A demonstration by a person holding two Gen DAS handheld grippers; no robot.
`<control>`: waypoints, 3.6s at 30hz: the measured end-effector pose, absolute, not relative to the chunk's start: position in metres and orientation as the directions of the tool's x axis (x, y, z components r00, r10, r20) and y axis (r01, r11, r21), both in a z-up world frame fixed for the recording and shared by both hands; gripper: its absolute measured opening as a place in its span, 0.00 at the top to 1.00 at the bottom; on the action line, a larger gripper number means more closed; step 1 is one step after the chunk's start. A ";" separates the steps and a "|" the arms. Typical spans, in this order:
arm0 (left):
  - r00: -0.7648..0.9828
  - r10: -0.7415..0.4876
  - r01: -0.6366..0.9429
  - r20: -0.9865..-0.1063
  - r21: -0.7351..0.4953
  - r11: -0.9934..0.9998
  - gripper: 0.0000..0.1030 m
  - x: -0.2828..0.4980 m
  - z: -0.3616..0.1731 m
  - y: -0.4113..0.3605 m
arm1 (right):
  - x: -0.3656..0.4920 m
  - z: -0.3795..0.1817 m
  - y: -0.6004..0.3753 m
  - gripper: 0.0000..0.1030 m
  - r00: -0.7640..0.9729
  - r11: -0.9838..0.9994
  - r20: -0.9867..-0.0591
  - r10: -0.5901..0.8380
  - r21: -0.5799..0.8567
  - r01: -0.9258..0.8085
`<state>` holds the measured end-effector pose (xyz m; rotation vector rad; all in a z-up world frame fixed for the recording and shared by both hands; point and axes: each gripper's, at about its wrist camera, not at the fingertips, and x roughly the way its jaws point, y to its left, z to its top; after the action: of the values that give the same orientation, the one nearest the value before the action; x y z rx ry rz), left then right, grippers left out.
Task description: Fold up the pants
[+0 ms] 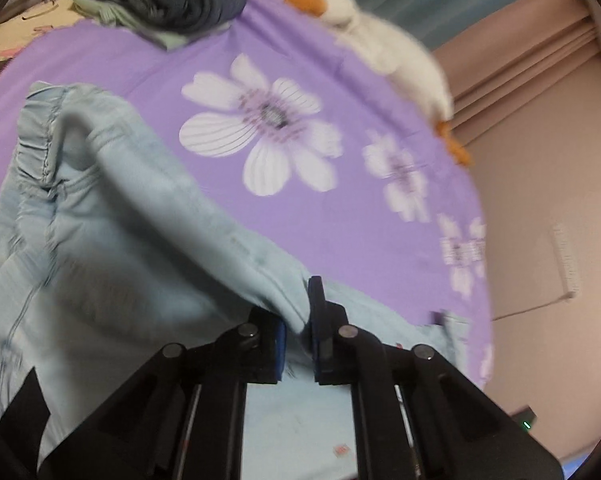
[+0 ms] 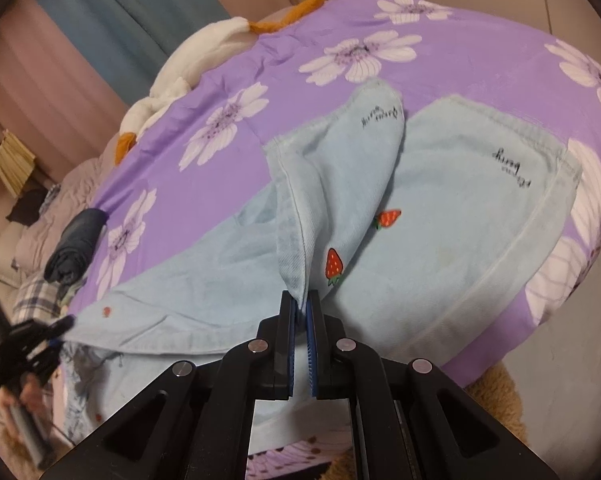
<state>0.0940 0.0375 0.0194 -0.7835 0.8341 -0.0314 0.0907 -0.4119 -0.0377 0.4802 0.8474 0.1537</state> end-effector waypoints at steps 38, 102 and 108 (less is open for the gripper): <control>0.644 -0.155 -0.472 -0.749 -0.548 0.691 0.87 -0.048 -0.035 0.109 | 0.089 -0.061 -0.420 0.94 0.623 0.913 -0.753 0.212 0.380 0.149; 0.609 -0.162 -0.485 -0.776 -0.526 0.698 0.82 -0.045 -0.061 0.114 | 0.094 -0.064 -0.409 0.94 0.609 0.932 -0.782 0.129 0.305 0.194; 0.608 -0.162 -0.486 -0.777 -0.526 0.697 0.82 -0.045 -0.061 0.113 | 0.094 -0.064 -0.409 0.94 0.609 0.931 -0.783 0.131 0.308 0.195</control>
<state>-0.0448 0.1131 -0.0609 -0.8024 0.9204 0.2122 0.0937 -0.4089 -0.0636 0.3846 0.9219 -0.0377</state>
